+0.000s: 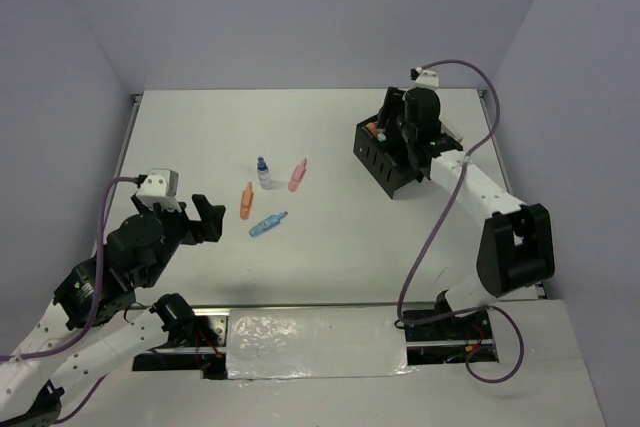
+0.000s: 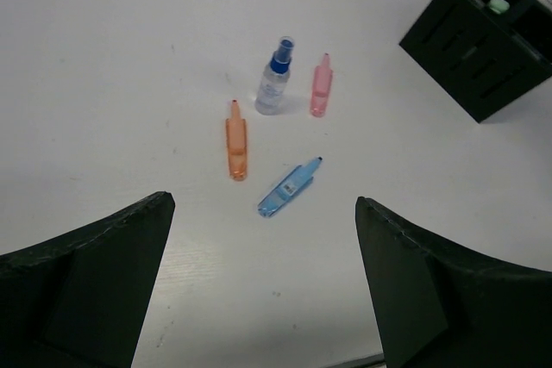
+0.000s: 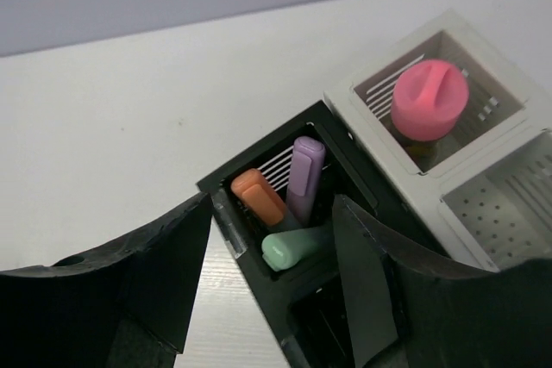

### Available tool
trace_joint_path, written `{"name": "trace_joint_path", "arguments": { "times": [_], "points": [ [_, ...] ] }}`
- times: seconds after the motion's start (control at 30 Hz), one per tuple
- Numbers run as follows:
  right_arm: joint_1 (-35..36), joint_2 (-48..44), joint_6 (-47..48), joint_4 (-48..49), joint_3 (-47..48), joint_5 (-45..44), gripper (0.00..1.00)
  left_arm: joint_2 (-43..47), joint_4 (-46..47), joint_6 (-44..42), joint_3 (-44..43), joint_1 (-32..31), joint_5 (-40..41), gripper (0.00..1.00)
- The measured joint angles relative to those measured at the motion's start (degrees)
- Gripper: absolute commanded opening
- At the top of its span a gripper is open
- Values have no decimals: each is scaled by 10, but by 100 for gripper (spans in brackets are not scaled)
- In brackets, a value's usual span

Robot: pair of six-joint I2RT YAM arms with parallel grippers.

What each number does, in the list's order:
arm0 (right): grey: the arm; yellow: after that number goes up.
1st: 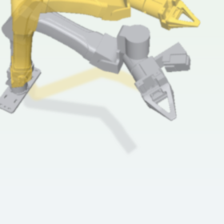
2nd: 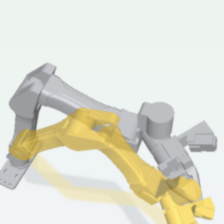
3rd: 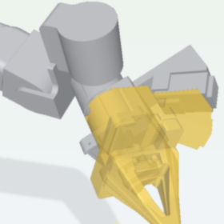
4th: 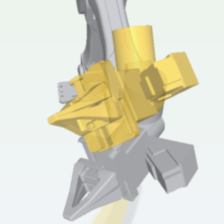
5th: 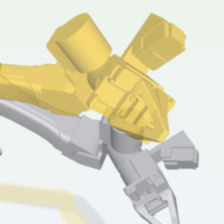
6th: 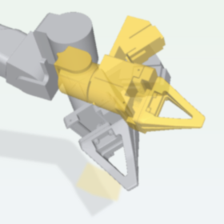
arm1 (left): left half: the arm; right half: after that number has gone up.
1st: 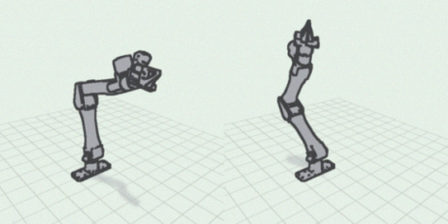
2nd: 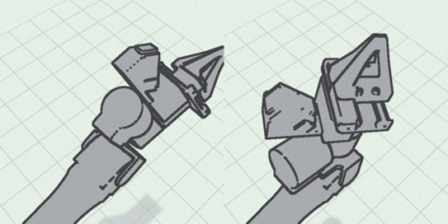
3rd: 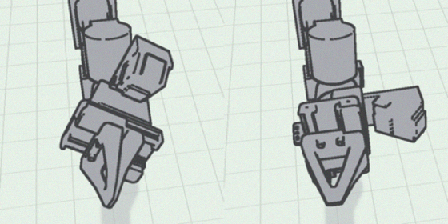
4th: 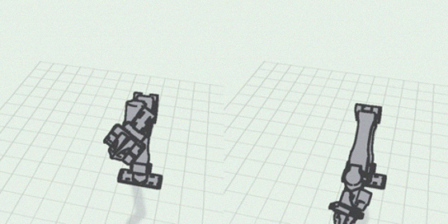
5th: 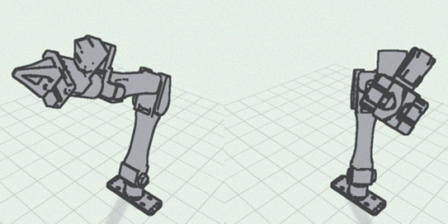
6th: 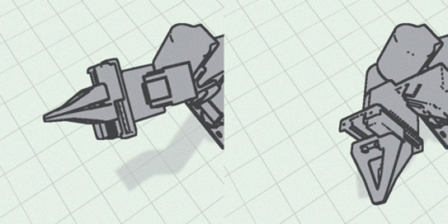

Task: Sort the stationery into containers
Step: Place the pen in the storage box, then pick up the pen from the center of the board.

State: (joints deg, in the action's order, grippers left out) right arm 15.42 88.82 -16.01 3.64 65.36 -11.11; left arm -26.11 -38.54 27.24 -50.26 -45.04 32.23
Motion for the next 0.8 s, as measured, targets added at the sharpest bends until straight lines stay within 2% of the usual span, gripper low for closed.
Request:
{"name": "trace_joint_path", "arguments": {
  "times": [0.17,0.2,0.37,0.53,0.67,0.8],
  "points": [
    [50,-70,4,-68,50,-10,73,-16,-22,24,0,21,50,99],
    [72,-74,5,-90,72,-18,99,-21,-25,29,0,28,56,99],
    [204,-77,-32,-170,118,-75,100,-61,-31,31,-1,71,62,99],
    [309,-74,-124,-198,42,-125,100,-100,-24,31,-1,144,19,99],
    [361,-37,-205,-238,27,-157,100,-140,13,35,8,179,-68,99],
    [368,-32,-240,-250,3,-157,100,-242,67,47,26,179,-165,99]
  ]
}}
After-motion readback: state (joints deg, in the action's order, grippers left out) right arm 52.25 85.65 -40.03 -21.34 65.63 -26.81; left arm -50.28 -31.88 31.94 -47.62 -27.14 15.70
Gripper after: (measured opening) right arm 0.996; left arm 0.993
